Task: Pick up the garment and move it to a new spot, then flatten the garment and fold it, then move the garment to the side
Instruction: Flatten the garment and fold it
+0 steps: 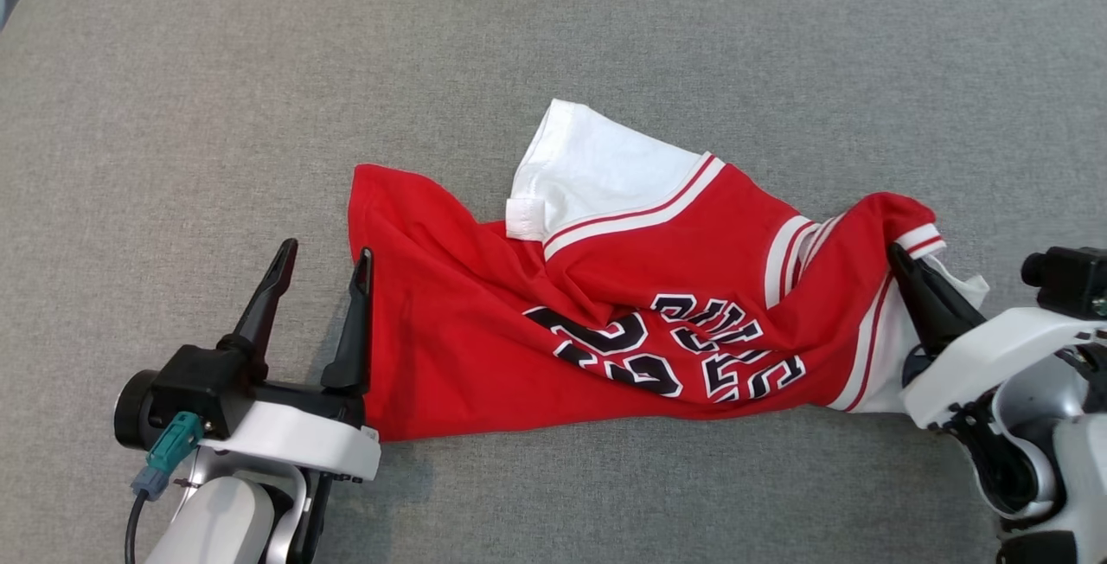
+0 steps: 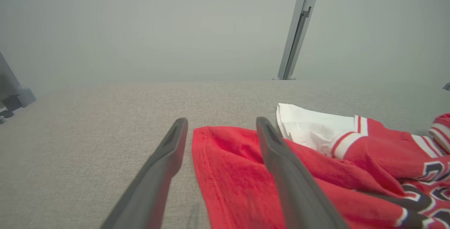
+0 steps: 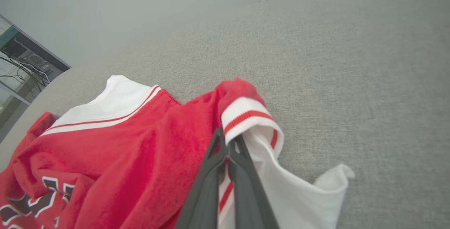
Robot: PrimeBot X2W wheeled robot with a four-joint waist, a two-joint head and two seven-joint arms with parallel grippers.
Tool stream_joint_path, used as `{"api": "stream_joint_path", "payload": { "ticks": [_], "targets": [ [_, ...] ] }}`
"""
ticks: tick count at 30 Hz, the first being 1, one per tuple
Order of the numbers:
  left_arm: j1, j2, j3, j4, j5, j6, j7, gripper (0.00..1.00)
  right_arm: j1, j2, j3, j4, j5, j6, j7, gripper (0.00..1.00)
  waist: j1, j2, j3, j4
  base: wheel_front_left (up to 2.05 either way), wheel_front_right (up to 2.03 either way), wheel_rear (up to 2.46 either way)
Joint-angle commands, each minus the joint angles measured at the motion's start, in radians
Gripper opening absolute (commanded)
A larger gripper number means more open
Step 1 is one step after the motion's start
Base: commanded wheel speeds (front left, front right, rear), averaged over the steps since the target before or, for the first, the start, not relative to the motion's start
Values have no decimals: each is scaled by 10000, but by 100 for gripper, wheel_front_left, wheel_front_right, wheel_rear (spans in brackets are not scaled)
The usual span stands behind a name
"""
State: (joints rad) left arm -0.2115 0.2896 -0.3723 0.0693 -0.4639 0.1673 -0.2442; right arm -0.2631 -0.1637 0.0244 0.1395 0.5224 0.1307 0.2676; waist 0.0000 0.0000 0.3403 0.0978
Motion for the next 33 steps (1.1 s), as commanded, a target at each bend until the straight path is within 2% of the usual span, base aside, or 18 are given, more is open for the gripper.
{"api": "stream_joint_path", "payload": {
  "ticks": [1,2,3,4,9,15,21,24,33],
  "targets": [
    [-154,45,52,13,43,-35,-38,100,-208,-86,130,315,54,1,-393,0,0,0,2,-12,0,0,0],
    [-155,55,66,21,36,-20,-31,100,-284,-83,271,493,71,1,-668,30,0,0,-7,-34,0,0,0],
    [-148,64,90,33,36,4,-41,100,-358,-32,384,628,169,1,-913,68,0,0,-24,-70,0,0,0],
    [-137,81,103,40,43,28,-49,100,-395,-35,507,739,166,1,-1154,100,0,0,-52,-109,0,0,0],
    [19,150,268,-21,58,224,-96,100,-163,38,766,775,-142,1,-2821,100,0,0,-365,-412,0,0,0],
    [349,234,528,-203,71,487,-142,100,289,71,353,169,-828,1,-4206,100,0,0,-822,-731,0,0,0],
    [716,343,635,-336,84,649,-132,100,812,199,-147,-691,-2046,1,-4624,100,0,0,-1291,-871,0,0,0],
    [1003,412,627,-425,82,730,-82,100,1252,371,-306,-1181,-2557,1,-4454,100,0,0,-1603,-920,0,0,0],
    [2005,505,534,-861,27,1079,140,100,2504,620,-527,-2055,-3068,1,-3807,100,0,0,-2251,-981,0,0,0]
  ]
}}
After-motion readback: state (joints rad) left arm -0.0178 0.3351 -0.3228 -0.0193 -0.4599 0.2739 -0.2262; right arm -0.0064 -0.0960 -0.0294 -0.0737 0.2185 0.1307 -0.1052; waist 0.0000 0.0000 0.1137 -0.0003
